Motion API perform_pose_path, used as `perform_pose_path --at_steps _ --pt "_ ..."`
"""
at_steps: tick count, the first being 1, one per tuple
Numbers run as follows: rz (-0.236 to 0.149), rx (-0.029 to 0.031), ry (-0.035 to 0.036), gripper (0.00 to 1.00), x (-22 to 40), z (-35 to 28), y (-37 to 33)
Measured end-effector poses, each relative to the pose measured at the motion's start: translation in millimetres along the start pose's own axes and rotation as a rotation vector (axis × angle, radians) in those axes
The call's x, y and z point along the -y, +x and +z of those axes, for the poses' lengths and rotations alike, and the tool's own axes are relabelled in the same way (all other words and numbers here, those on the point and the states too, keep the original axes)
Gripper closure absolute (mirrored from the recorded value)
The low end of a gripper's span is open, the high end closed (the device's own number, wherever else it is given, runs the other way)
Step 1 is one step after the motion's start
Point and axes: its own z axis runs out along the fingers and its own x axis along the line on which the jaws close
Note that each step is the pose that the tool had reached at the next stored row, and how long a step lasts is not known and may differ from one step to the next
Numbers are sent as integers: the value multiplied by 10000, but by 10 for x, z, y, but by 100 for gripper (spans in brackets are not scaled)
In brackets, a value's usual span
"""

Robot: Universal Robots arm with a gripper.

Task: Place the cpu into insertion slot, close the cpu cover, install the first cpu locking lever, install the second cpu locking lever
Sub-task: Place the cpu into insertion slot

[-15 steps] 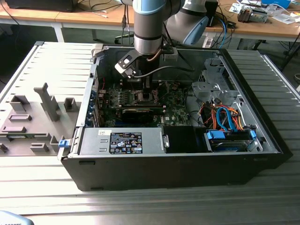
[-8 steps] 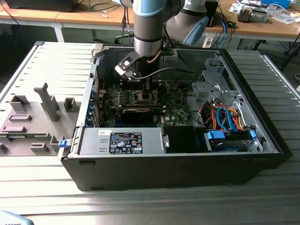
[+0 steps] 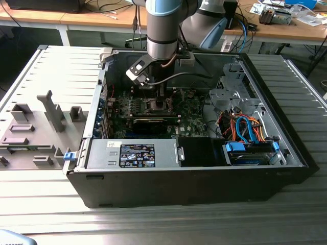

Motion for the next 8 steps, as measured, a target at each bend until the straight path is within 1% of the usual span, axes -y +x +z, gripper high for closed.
perform_pose_path --at_steps 2,3,6,7,8 --pt "-1 -2 26 89 -16 -45 -2" --pt "-1 -2 32 89 -20 -78 -3" --pt "-1 -2 34 89 -25 -202 -7" --pt "-1 -1 34 89 -27 -257 -8" --pt "0 -1 34 89 -27 -290 -9"
